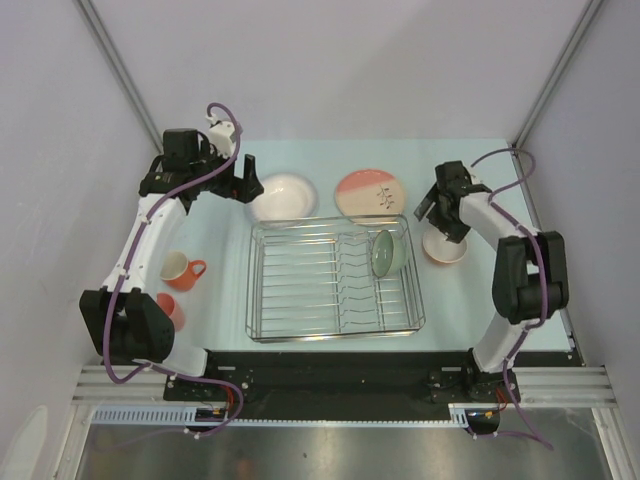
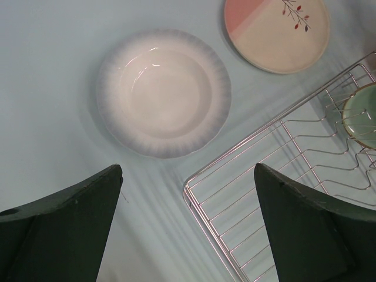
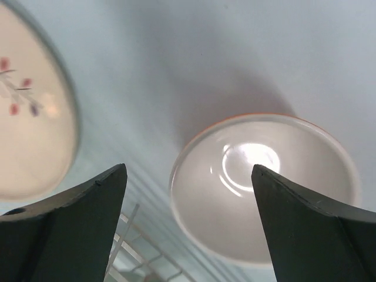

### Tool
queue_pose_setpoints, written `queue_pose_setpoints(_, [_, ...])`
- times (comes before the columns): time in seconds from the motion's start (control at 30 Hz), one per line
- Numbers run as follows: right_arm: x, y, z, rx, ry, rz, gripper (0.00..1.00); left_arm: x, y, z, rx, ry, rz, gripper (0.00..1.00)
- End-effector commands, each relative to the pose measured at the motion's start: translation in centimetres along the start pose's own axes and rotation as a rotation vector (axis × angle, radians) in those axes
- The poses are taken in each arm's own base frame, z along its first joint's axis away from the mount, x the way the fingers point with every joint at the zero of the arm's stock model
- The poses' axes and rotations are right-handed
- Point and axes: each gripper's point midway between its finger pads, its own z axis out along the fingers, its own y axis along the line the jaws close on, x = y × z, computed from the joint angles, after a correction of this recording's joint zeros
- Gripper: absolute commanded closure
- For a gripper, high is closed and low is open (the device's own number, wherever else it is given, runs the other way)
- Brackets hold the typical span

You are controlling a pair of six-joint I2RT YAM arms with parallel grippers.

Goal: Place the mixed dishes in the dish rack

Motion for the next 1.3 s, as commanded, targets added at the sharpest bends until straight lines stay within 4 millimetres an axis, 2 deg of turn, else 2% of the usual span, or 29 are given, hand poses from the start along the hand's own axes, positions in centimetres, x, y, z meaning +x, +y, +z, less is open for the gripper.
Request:
queue_pose_setpoints(0.0, [-5.6, 0.8, -7.2, -0.094, -0.164, 0.007, 0.08, -1.1, 0.0, -0.5, 0.002, -0.038, 0.013, 0.0])
queue_pose_setpoints(0.03, [-6.1, 0.6, -8.7, -0.112, -0.185, 0.013, 0.1, -1.1, 0.1, -0.5, 0.002, -0.036, 0.013, 0.0])
queue_pose_setpoints(0.17, [-4.2, -2.5, -10.0, -0.056, -0.162, 0.016, 0.15, -1.1, 0.1, -0.5, -0.003, -0.037, 0.015, 0.0])
queue_pose_setpoints(0.2, [-2.7, -4.1, -9.1, -0.013, -0.14, 0.012, 0.17, -1.1, 0.2, -0.5, -0.006, -0.038, 0.018, 0.0])
queue_pose_setpoints(0.27, [-2.0, -5.9, -9.3, 0.006, -0.139, 0.047, 0.18, -1.1, 0.3, -0.4, -0.009, -0.034, 0.018, 0.0])
queue_pose_setpoints(0.3, [-0.2, -7.4, -8.3, 0.036, -0.1, 0.048, 0.18, -1.0, 0.3, -0.4, -0.008, -0.033, 0.021, 0.0])
queue_pose_setpoints(0.43, [1.7, -9.5, -7.2, 0.05, -0.066, 0.092, 0.18, -1.0, 0.3, -0.3, -0.002, -0.031, 0.018, 0.0])
queue_pose_setpoints(0.77, [1.1, -9.1, -4.6, 0.065, -0.07, 0.113, 0.19, -1.0, 0.1, -0.6, 0.0, -0.03, 0.02, 0.0])
queue_pose_setpoints(0.97, [1.6, -9.5, -1.6, 0.108, -0.044, 0.122, 0.28, -1.1, 0.1, -0.8, -0.002, -0.033, 0.029, 0.0])
queue_pose_setpoints(1.07, [1.6, -9.6, -0.6, 0.123, -0.049, 0.122, 0.36, -0.8, 0.1, -0.7, -0.003, -0.026, 0.031, 0.0])
queue_pose_setpoints(1.17, [2.1, -9.9, -0.1, 0.14, -0.044, 0.107, 0.52, -0.6, 0.1, -0.6, 0.001, -0.021, 0.029, 0.0])
queue_pose_setpoints(1.23, [2.6, -10.2, 0.0, 0.153, -0.042, 0.097, 0.58, -0.5, 0.0, -0.6, 0.005, -0.02, 0.03, 0.0])
queue_pose_setpoints(1.27, [2.7, -10.2, -0.1, 0.157, -0.045, 0.09, 0.65, -0.4, 0.1, -0.5, 0.003, -0.018, 0.03, 0.0])
